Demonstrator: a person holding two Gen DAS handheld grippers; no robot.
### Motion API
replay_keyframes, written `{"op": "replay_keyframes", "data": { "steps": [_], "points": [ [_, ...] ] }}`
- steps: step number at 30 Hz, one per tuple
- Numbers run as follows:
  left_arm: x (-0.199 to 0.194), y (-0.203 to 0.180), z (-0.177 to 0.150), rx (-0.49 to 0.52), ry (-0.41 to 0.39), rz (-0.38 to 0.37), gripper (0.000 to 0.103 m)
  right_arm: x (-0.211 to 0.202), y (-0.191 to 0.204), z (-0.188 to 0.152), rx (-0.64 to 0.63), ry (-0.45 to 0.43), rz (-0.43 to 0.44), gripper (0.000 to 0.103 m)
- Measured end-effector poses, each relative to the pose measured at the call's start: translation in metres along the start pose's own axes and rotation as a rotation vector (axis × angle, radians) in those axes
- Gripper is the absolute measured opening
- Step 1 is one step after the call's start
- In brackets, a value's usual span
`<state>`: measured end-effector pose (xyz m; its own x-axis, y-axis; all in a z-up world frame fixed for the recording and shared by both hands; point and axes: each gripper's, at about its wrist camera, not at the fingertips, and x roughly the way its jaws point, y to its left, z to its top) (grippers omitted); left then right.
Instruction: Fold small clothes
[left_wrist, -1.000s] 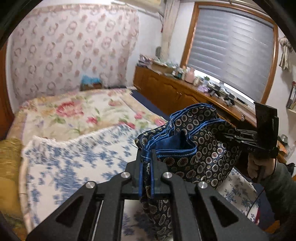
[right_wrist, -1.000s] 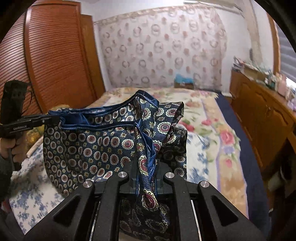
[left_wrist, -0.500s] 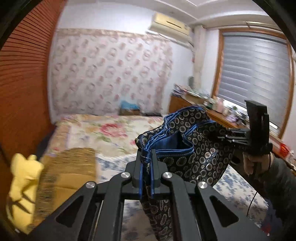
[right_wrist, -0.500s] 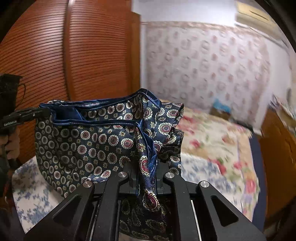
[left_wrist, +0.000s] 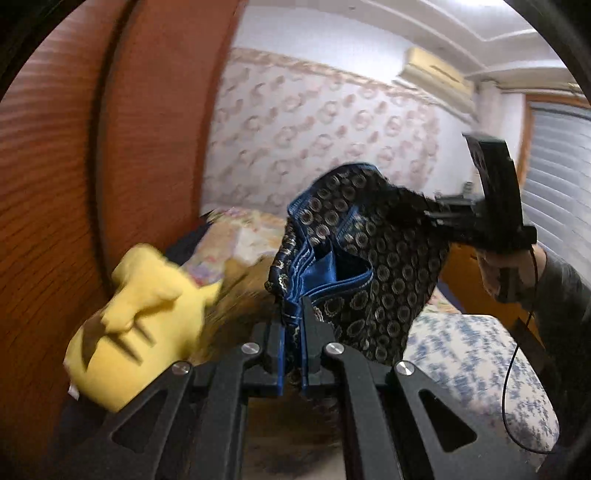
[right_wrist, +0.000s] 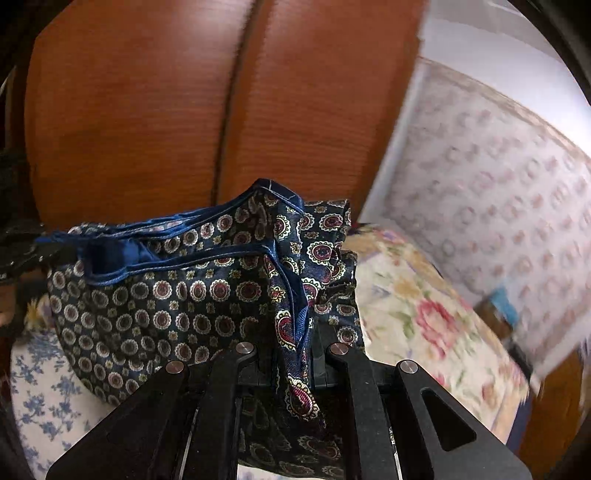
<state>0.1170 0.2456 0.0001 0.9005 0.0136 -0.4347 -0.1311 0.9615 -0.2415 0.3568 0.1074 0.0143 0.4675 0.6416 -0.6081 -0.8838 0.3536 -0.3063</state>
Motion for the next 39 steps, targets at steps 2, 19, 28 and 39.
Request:
{"op": "replay_keyframes", "data": {
  "steps": [2,19,28,39],
  "points": [
    [0.0,0.014,-0.011,-0.029,0.012,0.03,0.003,0.029,0.013,0.015,-0.036,0.019,0.02,0.007],
    [0.033,0.053,-0.047,-0.078,0.127,0.12,0.003,0.09,-0.015,0.016,0.228,0.037,0.029,0.046],
    [0.028,0.05,-0.041,-0.054,0.135,0.128,0.007,0.128,0.02,-0.035,0.285,0.141,0.124,0.047],
    [-0.006,0.032,-0.029,0.014,0.08,0.144,0.015,0.112,0.024,-0.045,0.348,0.085,0.062,0.047]
  ]
}}
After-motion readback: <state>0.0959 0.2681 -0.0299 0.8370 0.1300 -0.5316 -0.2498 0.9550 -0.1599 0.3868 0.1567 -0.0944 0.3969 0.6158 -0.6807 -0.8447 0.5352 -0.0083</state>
